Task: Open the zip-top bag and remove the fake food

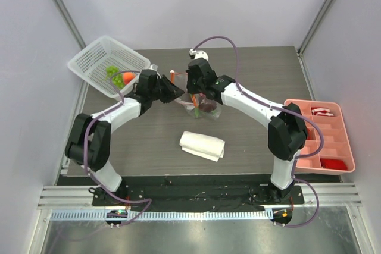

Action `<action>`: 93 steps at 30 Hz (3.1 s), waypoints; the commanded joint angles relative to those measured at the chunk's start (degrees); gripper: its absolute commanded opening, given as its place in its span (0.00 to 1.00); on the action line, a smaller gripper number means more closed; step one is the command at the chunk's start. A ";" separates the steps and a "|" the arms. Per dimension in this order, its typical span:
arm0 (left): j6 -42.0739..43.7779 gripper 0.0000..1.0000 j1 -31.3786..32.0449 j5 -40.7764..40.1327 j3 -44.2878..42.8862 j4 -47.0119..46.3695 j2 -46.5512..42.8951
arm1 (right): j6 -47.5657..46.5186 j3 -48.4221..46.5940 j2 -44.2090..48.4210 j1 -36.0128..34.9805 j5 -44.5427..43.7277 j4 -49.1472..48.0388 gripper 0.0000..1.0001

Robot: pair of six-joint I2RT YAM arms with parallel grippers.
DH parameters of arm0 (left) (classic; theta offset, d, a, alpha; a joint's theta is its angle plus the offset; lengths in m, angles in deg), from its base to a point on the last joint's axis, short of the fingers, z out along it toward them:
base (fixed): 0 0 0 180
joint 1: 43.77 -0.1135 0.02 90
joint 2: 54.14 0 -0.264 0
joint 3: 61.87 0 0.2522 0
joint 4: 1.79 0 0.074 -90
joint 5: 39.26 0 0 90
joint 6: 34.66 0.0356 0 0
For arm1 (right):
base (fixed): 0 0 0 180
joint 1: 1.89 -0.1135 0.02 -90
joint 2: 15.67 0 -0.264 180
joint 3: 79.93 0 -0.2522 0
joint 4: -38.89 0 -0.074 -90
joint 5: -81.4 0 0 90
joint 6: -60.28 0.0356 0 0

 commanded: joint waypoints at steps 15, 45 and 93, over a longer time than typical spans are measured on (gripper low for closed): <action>-2.61 0.46 0.06 8.69 -4.56 -9.26 11.92 | 3.89 -1.96 3.97 -2.65 -0.80 -4.98 0.01; -0.68 0.71 3.40 3.58 -5.44 -21.74 21.86 | 7.41 -3.10 2.30 -2.12 5.53 -2.88 0.01; 0.12 0.33 5.60 14.91 -2.09 -30.10 19.40 | 8.56 2.98 6.09 1.40 8.51 -5.87 0.01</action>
